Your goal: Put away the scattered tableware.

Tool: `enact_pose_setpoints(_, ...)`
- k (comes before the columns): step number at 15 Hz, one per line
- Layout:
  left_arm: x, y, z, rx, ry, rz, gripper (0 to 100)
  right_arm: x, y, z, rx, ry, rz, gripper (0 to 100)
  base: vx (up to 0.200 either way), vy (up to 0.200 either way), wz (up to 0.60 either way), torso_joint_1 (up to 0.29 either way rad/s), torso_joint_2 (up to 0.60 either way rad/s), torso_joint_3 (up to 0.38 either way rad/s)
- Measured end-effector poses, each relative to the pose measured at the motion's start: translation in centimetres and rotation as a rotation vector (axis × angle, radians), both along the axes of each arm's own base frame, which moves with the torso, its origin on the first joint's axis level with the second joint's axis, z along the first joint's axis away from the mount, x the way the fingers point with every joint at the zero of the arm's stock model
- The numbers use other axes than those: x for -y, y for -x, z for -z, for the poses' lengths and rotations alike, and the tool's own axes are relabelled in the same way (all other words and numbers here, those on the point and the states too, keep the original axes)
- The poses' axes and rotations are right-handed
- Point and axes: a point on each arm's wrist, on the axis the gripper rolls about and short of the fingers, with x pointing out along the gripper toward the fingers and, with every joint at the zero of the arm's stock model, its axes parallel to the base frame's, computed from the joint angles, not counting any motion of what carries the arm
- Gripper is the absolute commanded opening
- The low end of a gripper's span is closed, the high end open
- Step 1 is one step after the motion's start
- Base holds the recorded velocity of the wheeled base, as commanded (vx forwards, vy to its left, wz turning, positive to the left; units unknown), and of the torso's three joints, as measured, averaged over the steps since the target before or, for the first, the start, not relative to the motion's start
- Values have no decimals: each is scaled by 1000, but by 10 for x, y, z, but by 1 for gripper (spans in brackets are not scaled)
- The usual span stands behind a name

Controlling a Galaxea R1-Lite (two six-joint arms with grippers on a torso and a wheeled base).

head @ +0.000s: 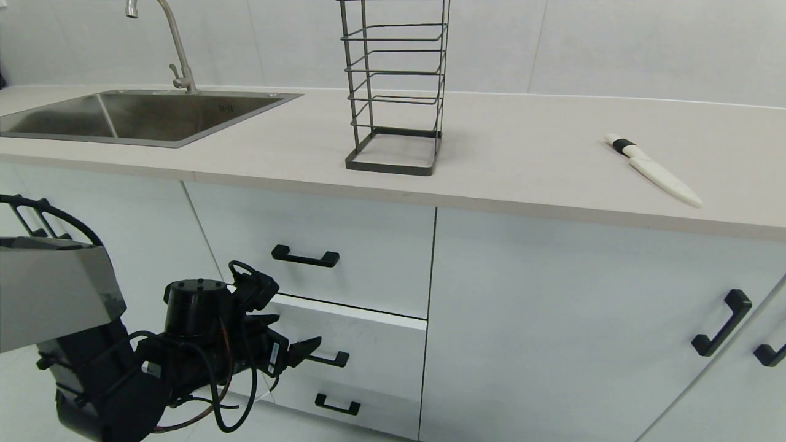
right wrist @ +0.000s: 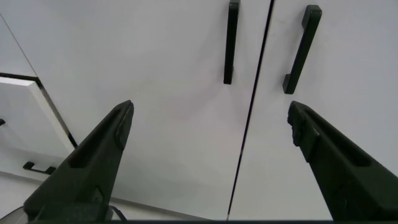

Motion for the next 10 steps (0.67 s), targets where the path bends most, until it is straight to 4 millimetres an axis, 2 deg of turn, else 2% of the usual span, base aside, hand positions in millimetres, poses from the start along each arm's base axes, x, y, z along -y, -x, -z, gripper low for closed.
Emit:
enact_pose_setpoints(7, 3, -12, 1, 24, 24, -11, 100, 0, 0, 0, 0, 0, 0, 100, 0, 0, 0, 0, 0, 0)
enact_pose_setpoints(8, 4, -12, 1, 27, 25, -8, 100, 0, 0, 0, 0, -1, 0, 100, 0, 0, 0, 0, 0, 0)
enact_pose_setpoints(10, 3, 2, 5, 4, 18, 0, 100, 0, 0, 0, 0, -1, 0, 100, 0, 0, 0, 0, 0, 0)
